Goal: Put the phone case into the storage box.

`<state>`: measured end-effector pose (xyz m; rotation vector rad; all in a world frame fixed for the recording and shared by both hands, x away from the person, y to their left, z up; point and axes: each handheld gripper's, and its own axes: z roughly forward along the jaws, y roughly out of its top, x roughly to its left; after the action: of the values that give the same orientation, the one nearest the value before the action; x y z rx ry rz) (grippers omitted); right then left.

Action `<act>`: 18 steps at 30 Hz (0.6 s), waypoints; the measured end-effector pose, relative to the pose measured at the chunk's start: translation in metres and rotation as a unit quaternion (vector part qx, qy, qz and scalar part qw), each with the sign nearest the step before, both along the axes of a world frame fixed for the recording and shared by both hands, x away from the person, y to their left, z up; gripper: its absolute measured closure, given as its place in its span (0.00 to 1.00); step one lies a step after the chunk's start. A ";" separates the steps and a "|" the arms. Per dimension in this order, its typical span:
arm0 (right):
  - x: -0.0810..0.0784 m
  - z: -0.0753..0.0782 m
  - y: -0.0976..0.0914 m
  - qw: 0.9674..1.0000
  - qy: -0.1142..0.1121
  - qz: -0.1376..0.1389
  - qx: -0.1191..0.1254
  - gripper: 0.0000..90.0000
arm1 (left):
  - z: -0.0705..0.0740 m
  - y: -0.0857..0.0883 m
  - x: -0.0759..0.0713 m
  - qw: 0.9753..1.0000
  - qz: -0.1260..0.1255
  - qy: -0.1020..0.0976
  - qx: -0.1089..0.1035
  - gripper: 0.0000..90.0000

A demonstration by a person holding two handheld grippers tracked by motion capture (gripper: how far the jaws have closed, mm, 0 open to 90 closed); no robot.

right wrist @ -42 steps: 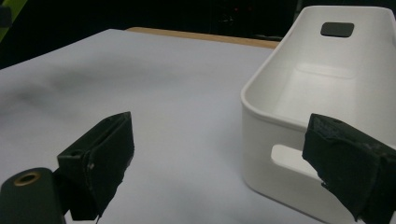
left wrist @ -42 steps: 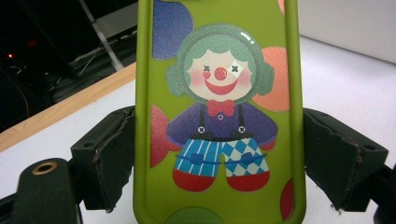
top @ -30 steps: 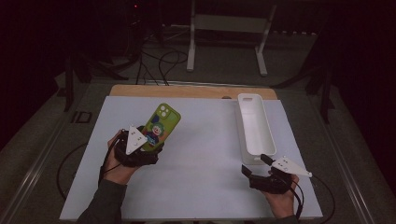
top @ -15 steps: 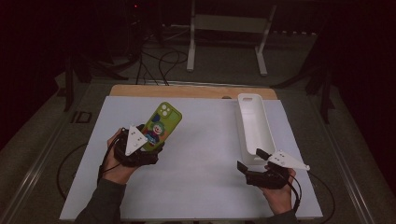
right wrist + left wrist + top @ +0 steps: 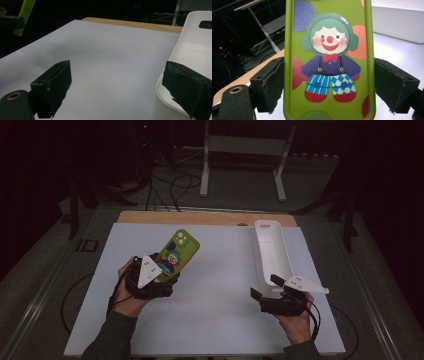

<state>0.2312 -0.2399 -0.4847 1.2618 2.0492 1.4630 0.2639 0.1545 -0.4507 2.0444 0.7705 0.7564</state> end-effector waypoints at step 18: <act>0.017 0.017 0.004 1.000 0.019 0.007 0.003 0.10 | 0.002 -0.011 -0.001 1.000 -0.016 -0.006 0.005 0.18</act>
<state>0.2484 -0.2357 -0.4680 1.2899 2.0830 1.4617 0.2632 0.1431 -0.4484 2.0558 0.7273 0.7548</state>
